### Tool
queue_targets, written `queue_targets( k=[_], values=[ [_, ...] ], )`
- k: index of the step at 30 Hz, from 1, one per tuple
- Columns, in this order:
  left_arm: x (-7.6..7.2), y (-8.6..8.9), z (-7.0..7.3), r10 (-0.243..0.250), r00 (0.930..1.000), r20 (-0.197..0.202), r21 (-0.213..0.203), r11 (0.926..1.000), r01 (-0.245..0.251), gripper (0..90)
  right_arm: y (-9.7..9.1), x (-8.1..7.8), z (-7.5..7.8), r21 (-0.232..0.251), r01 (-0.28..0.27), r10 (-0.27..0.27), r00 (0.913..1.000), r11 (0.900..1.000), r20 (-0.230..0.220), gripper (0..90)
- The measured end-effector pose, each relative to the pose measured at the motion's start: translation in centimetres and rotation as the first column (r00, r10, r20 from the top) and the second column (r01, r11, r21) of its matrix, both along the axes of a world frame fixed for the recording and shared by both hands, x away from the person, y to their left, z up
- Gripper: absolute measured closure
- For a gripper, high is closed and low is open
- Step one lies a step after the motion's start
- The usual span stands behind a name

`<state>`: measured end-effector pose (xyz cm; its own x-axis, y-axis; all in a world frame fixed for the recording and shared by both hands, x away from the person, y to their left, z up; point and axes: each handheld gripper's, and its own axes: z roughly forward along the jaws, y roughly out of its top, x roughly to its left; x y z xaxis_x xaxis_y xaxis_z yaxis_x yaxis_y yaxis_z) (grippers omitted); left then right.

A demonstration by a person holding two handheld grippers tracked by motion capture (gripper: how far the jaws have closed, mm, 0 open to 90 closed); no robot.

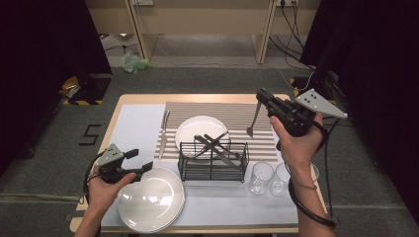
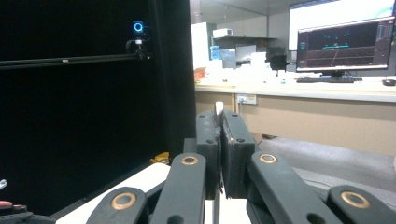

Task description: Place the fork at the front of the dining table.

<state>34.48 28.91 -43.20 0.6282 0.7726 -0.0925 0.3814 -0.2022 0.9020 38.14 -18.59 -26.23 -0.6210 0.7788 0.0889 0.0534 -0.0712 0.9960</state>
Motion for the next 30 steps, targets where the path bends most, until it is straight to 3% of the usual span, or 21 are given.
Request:
queue_targets(
  k=[13, 30],
  values=[
    [0.0, 0.1, -0.1, 0.004, 1.0, -0.001, -0.002, 1.0, -0.004, 22.3, -0.7, 1.7, -1.3, -0.032, 0.066, -0.068, 0.9955, 0.9973, -0.066, 86.9],
    [0.1, 0.3, -0.2, 0.008, 1.0, -0.006, -0.008, 0.9999, -0.008, 22.4, -1.3, 4.1, -3.2, -0.076, 0.115, -0.126, 0.9792, 0.9904, -0.159, 86.9]
  ],
)
